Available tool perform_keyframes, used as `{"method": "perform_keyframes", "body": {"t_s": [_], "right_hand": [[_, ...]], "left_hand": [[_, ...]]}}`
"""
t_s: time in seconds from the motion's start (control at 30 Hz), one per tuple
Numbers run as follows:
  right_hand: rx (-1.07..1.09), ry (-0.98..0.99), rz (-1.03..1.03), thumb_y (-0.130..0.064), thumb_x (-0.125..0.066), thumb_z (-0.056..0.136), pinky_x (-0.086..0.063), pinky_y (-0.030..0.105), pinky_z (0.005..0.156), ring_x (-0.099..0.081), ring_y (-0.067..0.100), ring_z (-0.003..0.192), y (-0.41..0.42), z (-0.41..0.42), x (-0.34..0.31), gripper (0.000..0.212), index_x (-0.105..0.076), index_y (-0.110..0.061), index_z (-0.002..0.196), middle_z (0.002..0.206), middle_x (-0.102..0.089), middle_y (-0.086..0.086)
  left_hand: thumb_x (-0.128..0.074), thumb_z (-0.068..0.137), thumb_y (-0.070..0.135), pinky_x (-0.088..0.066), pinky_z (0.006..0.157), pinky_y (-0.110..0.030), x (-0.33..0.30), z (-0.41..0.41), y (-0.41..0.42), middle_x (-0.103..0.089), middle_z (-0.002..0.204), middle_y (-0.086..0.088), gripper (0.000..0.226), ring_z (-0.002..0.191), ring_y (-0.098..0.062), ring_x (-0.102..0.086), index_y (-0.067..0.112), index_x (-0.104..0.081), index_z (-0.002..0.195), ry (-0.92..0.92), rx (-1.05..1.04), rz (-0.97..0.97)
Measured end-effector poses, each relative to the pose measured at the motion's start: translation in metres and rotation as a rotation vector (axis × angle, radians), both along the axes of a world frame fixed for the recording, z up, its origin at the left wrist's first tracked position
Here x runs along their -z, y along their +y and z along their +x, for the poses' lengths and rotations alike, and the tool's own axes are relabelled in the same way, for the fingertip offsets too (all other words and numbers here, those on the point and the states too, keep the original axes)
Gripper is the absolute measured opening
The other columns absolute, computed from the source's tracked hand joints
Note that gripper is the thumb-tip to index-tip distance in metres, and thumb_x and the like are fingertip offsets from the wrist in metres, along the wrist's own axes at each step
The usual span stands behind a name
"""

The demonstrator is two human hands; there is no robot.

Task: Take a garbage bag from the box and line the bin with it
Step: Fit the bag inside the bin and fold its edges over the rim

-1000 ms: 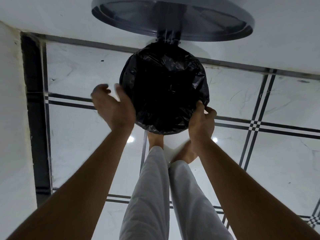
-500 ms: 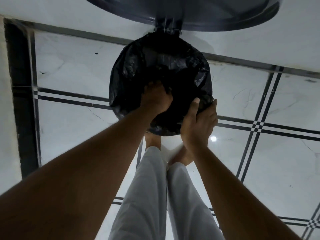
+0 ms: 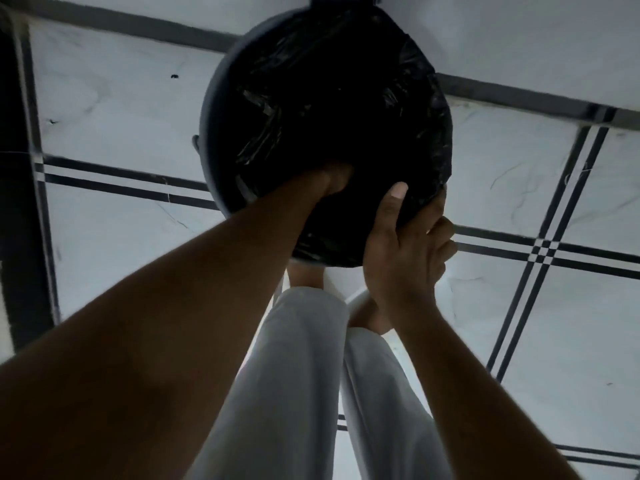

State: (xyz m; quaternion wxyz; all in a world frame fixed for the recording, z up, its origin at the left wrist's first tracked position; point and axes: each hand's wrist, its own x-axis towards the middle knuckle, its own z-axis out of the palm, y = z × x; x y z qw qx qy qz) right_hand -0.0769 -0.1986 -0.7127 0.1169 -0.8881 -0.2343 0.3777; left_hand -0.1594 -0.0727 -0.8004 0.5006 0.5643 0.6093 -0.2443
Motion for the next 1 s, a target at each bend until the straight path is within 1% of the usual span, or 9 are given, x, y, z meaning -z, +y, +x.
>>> {"method": "perform_keyframes", "body": {"t_s": [0.13,0.27,0.37,0.47,0.53,0.63,0.77,0.87,1.0], "right_hand": [[-0.078,0.045,-0.218,-0.079,-0.015,0.108,-0.023,0.065,0.123,-0.024,0.042,0.153,-0.002,0.022,-0.019,0.080,-0.002,-0.039,0.176,0.170,-0.023,0.018],[-0.009,0.061,-0.186,-0.027,-0.036,0.120,-0.028,0.070,0.121,-0.020,0.054,0.153,-0.003,0.030,-0.044,0.062,-0.008,-0.023,0.175,0.184,0.007,0.021],[0.216,0.147,-0.064,-0.027,-0.036,0.115,-0.041,0.049,0.115,-0.037,0.045,0.151,-0.006,0.026,-0.059,0.052,-0.034,-0.014,0.166,0.173,-0.032,0.022],[0.376,0.175,-0.037,-0.023,-0.044,0.113,-0.042,0.031,0.085,-0.061,0.033,0.118,-0.008,0.027,-0.057,0.024,-0.049,-0.018,0.135,0.115,-0.062,0.004],[0.363,0.160,-0.048,-0.021,-0.055,0.111,-0.044,0.032,0.087,-0.062,0.025,0.105,-0.010,0.027,-0.054,0.029,-0.052,-0.020,0.140,0.098,-0.062,-0.011],[0.341,0.154,-0.032,-0.028,-0.069,0.105,-0.058,0.044,0.100,-0.070,0.023,0.103,-0.015,0.027,-0.047,0.030,-0.056,-0.026,0.132,0.096,-0.064,-0.020],[0.386,0.121,-0.030,-0.037,-0.075,0.096,-0.049,0.034,0.101,-0.065,0.022,0.124,-0.004,0.036,-0.052,0.062,-0.053,-0.017,0.150,0.137,-0.066,0.000],[0.277,0.028,0.100,-0.051,-0.068,0.091,-0.045,0.043,0.119,-0.053,0.024,0.145,0.012,0.050,-0.060,0.081,-0.046,-0.016,0.161,0.159,-0.053,0.004],[0.026,0.063,0.277,-0.058,-0.063,0.103,-0.044,0.046,0.125,-0.053,0.020,0.149,0.055,0.062,-0.054,0.073,-0.045,-0.025,0.165,0.161,-0.056,-0.002]], "left_hand": [[-0.047,0.113,0.028,-0.046,0.100,-0.032,-0.089,0.004,0.007,-0.063,0.143,-0.022,0.042,0.130,-0.037,-0.060,0.003,-0.060,0.144,-0.095,0.073,-0.011],[-0.054,0.110,0.037,-0.057,0.097,-0.037,-0.163,-0.019,-0.013,-0.075,0.113,-0.006,0.030,0.104,-0.024,-0.071,0.016,-0.072,0.120,-0.253,-0.021,0.141],[-0.056,0.106,0.024,-0.061,0.083,-0.036,-0.190,-0.046,-0.030,-0.071,0.095,0.003,0.016,0.083,-0.015,-0.068,0.017,-0.070,0.103,-0.320,0.019,0.592],[-0.060,0.104,0.022,-0.058,0.078,-0.030,-0.196,-0.068,-0.052,-0.071,0.097,0.003,0.009,0.083,-0.015,-0.066,0.017,-0.067,0.103,-0.303,-0.052,0.788],[-0.067,0.103,0.023,-0.055,0.077,-0.025,-0.190,-0.076,-0.064,-0.070,0.091,0.006,0.006,0.083,-0.010,-0.067,0.018,-0.064,0.104,-0.287,-0.338,0.758],[-0.076,0.097,0.022,-0.057,0.082,-0.028,-0.170,-0.083,-0.060,-0.070,0.089,0.006,0.015,0.083,-0.004,-0.067,0.017,-0.061,0.097,-0.247,-1.053,0.558],[-0.066,0.102,0.032,-0.056,0.098,-0.031,-0.150,-0.103,-0.020,-0.079,0.119,-0.001,0.026,0.111,-0.014,-0.074,0.016,-0.073,0.121,-0.368,-1.681,-0.003],[-0.051,0.107,0.023,-0.061,0.096,-0.033,-0.153,-0.116,0.002,-0.074,0.133,-0.010,0.035,0.118,-0.024,-0.074,0.010,-0.064,0.137,-0.502,-1.633,-0.087],[-0.061,0.102,0.012,-0.061,0.057,-0.031,-0.161,-0.113,0.029,-0.079,0.104,-0.014,0.025,0.072,-0.025,-0.076,0.003,-0.067,0.125,-0.407,-1.194,0.280]]}}
